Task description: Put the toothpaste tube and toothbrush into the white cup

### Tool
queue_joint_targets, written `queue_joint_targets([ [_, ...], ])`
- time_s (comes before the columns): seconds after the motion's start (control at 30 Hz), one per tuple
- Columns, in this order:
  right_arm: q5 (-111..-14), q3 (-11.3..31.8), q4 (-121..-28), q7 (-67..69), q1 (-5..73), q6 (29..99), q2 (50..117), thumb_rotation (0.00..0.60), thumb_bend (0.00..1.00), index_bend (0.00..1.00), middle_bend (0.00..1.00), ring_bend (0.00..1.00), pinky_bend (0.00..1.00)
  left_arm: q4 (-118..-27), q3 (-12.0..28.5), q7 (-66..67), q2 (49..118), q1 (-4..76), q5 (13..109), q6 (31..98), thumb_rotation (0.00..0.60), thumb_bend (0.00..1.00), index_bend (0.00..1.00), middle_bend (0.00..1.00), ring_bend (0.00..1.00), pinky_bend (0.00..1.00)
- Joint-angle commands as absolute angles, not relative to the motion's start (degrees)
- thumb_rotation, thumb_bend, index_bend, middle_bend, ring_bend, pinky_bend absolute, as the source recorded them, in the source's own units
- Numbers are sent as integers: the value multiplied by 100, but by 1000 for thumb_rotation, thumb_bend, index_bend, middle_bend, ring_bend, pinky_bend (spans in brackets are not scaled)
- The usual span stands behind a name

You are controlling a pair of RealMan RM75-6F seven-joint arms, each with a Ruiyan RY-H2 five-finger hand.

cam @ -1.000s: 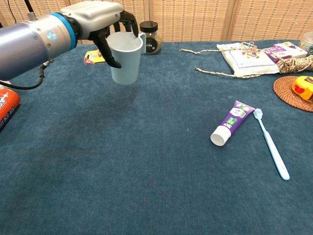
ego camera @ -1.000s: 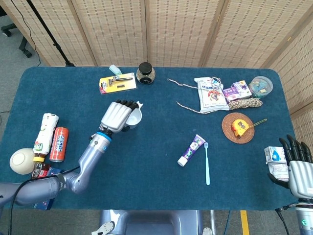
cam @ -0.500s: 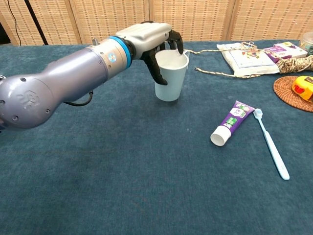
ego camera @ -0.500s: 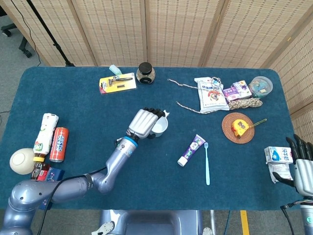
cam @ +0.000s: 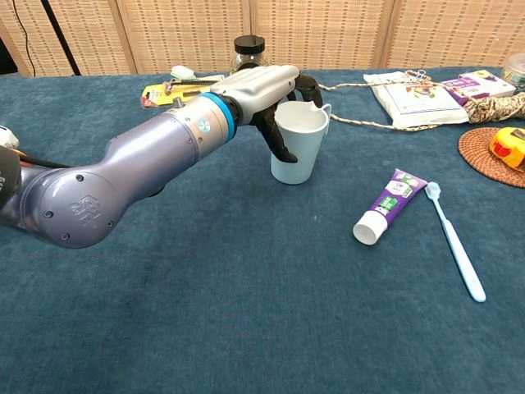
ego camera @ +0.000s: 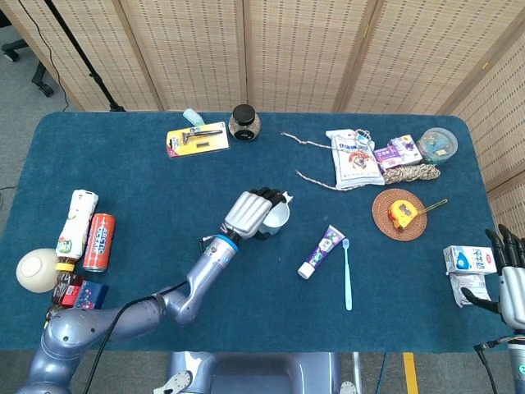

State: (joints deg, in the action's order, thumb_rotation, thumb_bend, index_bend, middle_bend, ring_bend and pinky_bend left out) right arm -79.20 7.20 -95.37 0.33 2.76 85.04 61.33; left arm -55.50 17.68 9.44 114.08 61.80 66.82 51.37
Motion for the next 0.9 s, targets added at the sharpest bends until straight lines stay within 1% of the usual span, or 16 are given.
queue_joint_targets([
  [0.03,-7921,721,-9538,35,275,8507,6132,600,0,0,0,0,0,-5518,1709,700,11384,6158,6806,5032,600,101,144,29,14,182],
  [0.07,-7920,721,-9539,36,274,8507,6131,600,0,0,0,0,0,-5524,1683,679,11361,6149,6834,5010,600,101,114,5,0,117],
  [0.13,-7920,721,-9540,39,273,8508,6131,600,0,0,0,0,0,-5550,1662,671,11338,6132,6839,4972,600,100,82,0,0,38],
  [0.17,-7923,719,-9541,39,273,8507,6130,600,0,0,0,0,0,-5567,1662,669,11330,6125,6839,4970,600,100,75,0,0,15],
  [0.3,-7944,717,-9552,43,266,8530,6123,600,0,0,0,0,0,-5647,1662,667,11309,6085,6894,5065,600,100,57,0,0,0],
  [0.47,-7934,727,-9554,68,255,8548,6110,600,0,0,0,0,0,-5810,1682,602,11236,6029,6970,5183,600,100,7,0,0,0],
  [0.57,-7941,725,-9556,81,249,8556,6100,600,0,0,0,0,0,-6085,1682,547,11076,5941,7049,5310,600,98,0,0,0,0],
  [0.7,-7951,711,-9554,80,245,8548,6086,600,0,0,0,0,0,-6730,1675,674,10646,5725,7125,5585,600,97,0,0,0,0],
  [0.83,-7960,689,-9546,48,250,8518,6086,600,0,0,0,0,0,-7694,1604,1250,9870,5386,6951,5754,600,90,0,0,0,0],
  [0.9,-7999,672,-9524,33,277,8481,6107,600,0,0,0,0,0,-8374,1531,1701,9273,5146,6725,5821,600,88,0,0,0,0],
])
